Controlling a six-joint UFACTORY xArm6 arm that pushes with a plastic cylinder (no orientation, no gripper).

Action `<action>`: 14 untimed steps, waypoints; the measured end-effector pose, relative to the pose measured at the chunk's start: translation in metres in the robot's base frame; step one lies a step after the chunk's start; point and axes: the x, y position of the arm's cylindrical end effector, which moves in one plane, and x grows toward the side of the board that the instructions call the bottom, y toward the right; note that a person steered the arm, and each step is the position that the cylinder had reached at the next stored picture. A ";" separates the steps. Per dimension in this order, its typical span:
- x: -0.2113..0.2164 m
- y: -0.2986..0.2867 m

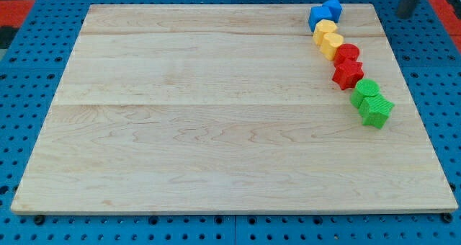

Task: Move the blue triangle diagonal to the top left of the blue cube

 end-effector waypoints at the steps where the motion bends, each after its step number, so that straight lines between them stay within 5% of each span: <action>1: -0.006 -0.049; 5: 0.002 -0.289; 7: -0.008 -0.184; 11: -0.021 -0.268; 14: 0.006 -0.249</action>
